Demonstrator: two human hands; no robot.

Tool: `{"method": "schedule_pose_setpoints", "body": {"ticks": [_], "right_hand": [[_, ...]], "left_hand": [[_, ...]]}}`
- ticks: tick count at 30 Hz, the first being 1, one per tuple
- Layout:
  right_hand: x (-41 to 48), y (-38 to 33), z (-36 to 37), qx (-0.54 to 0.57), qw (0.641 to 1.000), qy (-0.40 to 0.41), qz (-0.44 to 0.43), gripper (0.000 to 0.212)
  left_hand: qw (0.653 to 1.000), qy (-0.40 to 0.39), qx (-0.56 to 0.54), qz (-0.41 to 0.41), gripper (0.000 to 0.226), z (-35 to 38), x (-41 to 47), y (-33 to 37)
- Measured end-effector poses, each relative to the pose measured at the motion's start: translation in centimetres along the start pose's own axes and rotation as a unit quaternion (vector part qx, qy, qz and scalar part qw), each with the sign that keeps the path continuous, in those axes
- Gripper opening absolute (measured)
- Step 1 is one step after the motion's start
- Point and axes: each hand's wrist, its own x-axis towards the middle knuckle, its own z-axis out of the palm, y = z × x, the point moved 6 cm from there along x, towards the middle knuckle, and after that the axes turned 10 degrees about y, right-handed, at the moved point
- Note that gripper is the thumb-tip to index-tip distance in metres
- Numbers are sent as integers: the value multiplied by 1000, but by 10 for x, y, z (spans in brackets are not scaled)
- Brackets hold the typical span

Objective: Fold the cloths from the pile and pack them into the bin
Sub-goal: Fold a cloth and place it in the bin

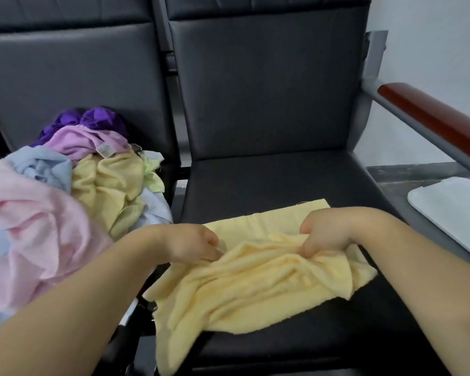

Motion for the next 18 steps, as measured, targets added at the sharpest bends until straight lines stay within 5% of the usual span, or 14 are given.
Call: {"method": "schedule_pose_setpoints", "body": {"ticks": [3, 8, 14, 18], "right_hand": [[-10, 11, -1, -13, 1000, -21, 11, 19], [-13, 27, -11, 54, 997, 16, 53, 12], [11, 39, -12, -31, 991, 119, 60, 23], [2, 28, -16, 48, 989, 119, 68, 34]], "left_hand": [[999, 0, -42, -1, 31, 1, 0, -2], [988, 147, -36, 14, 20, -17, 5, -5], [976, 214, 23, 32, 23, -16, 6, -8], [972, 235, 18, 18, 23, -10, 10, -8]]}}
